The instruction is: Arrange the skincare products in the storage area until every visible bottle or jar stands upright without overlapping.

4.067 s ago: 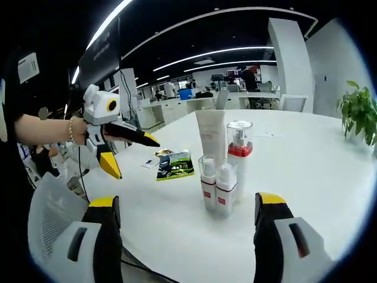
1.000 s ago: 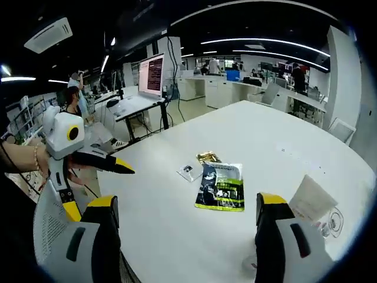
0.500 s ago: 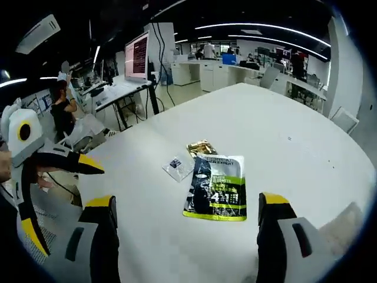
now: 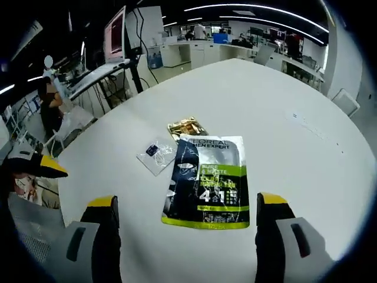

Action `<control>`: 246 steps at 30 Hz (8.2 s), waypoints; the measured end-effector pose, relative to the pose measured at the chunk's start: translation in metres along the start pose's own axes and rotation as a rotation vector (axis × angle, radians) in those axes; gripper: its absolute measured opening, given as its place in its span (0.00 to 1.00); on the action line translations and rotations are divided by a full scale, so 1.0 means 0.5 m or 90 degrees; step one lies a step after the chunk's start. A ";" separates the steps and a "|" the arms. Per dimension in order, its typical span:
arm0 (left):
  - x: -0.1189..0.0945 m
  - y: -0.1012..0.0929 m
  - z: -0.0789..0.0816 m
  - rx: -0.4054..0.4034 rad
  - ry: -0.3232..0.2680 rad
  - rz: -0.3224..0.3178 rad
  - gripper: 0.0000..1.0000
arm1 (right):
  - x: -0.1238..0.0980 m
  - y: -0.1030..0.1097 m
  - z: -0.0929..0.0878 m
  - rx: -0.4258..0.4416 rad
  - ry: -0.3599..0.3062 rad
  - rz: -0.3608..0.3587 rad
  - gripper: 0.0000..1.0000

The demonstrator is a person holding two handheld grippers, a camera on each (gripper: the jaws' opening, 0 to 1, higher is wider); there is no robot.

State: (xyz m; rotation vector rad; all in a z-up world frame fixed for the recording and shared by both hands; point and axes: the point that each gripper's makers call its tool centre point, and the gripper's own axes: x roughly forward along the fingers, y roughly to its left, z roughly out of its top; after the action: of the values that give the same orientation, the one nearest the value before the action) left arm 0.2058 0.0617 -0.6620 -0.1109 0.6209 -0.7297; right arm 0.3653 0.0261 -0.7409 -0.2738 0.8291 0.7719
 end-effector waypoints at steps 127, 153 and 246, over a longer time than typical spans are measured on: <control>-0.105 -0.209 0.250 -0.064 -0.180 -0.209 0.05 | -0.503 0.222 -0.022 0.002 -0.386 0.194 0.47; -0.155 -0.309 0.254 0.059 -0.053 -0.406 0.01 | -0.616 0.238 0.035 0.207 -0.491 0.474 0.13; -0.065 -0.271 0.227 -0.315 -0.232 -0.351 0.00 | -0.567 0.154 -0.011 0.536 -0.549 0.382 0.01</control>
State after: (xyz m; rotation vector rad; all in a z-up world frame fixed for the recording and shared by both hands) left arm 0.1714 -0.0314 -0.5123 -0.8796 0.4070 -1.0406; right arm 0.1862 -0.0664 -0.5273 1.0432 0.3279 0.9054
